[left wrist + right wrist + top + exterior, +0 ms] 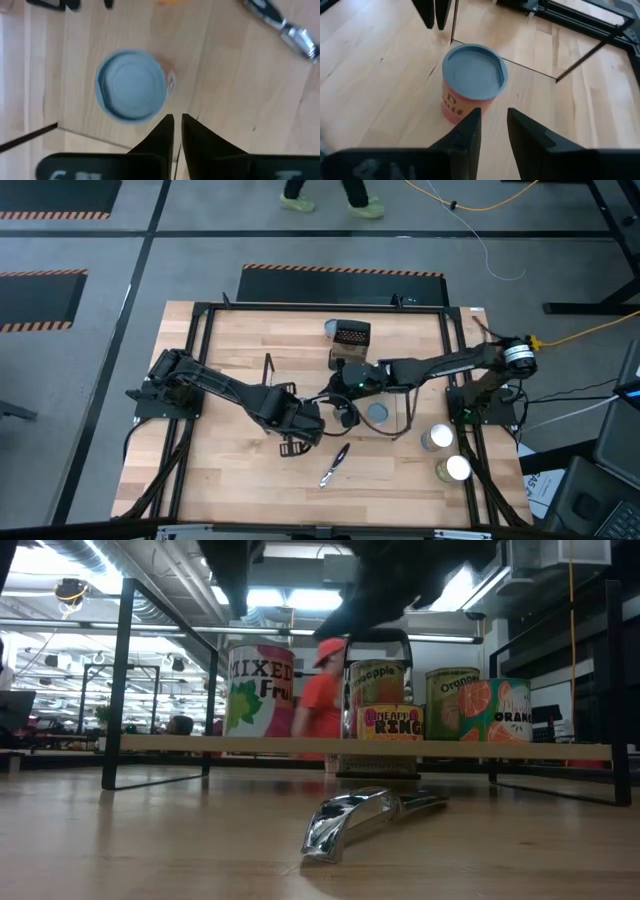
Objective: Pick and place cans onto a shelf
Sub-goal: Put the canned mixed fruit on the shelf
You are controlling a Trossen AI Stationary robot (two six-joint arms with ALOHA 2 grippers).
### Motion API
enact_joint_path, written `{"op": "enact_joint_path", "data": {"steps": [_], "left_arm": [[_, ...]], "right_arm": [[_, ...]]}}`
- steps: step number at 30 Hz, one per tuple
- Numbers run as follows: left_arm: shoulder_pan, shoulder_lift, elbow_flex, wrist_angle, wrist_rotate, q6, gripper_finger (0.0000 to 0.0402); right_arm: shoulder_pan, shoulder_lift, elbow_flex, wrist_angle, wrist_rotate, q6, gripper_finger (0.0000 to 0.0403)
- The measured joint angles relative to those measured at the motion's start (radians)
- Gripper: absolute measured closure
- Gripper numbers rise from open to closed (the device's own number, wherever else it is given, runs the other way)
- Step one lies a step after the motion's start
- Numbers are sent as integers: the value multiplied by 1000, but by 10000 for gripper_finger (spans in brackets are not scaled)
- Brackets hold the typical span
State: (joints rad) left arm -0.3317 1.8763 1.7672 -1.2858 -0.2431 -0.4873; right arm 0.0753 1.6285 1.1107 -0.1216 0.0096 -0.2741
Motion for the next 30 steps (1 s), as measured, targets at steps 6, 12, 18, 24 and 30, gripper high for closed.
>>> {"op": "enact_joint_path", "data": {"steps": [6,12,18,24,30], "left_arm": [[14,0,2,23,17,-27,326],[26,2,2,48,2,-27,300],[26,2,2,70,-27,-27,302],[26,3,2,72,-28,-34,302],[26,4,-54,137,-30,-34,302]], "right_arm": [[0,-100,0,-98,0,1,304],[1,-158,0,-147,-1,3,304],[1,-165,0,-180,-3,3,304],[1,-179,0,-267,-3,3,304],[1,-230,0,-379,-3,3,304]]}}
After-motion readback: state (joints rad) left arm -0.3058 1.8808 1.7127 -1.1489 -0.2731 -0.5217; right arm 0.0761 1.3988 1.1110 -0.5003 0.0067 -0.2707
